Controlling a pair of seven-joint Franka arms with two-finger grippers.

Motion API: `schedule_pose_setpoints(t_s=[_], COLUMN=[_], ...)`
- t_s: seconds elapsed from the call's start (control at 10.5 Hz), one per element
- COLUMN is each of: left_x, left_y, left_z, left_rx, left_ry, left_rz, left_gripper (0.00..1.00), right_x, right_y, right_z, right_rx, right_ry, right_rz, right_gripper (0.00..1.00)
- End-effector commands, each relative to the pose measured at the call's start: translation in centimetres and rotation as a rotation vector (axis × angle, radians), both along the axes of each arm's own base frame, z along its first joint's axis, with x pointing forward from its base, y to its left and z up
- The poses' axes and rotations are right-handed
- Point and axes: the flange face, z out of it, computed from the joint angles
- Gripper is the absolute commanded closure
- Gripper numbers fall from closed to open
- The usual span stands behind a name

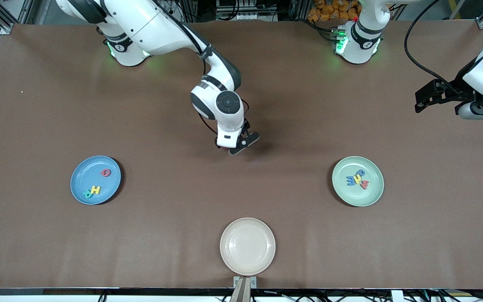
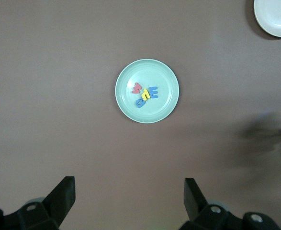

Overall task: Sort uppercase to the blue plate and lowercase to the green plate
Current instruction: 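Lift the blue 'M' with the right gripper toward the blue plate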

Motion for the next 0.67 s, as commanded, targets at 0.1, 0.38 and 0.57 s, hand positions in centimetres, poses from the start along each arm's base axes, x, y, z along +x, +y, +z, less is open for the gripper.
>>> schedule_pose_setpoints(t_s=[0.1,0.38,0.57], left_x=[-1.0,-1.7,-1.9], left_y=[1.4,2.3,2.2], left_z=[0.9,1.6,1.8], left_rx=[-0.004,-0.016,-0.017], left_ry=[-0.008,-0.019,-0.022], left_rz=[-0.004,0.011,0.008], left_gripper=[0.00,0.00,0.00], right_x=[0.0,0.8,0.7], right_y=[-0.5,-1.3,-1.3], right_z=[-0.5,-1.7,-1.9], right_rx=[0.004,-0.005,-0.006], right_ry=[-0.019,-0.040,-0.038], right_rz=[-0.016,-0.005,-0.005], right_gripper=[0.00,0.00,0.00])
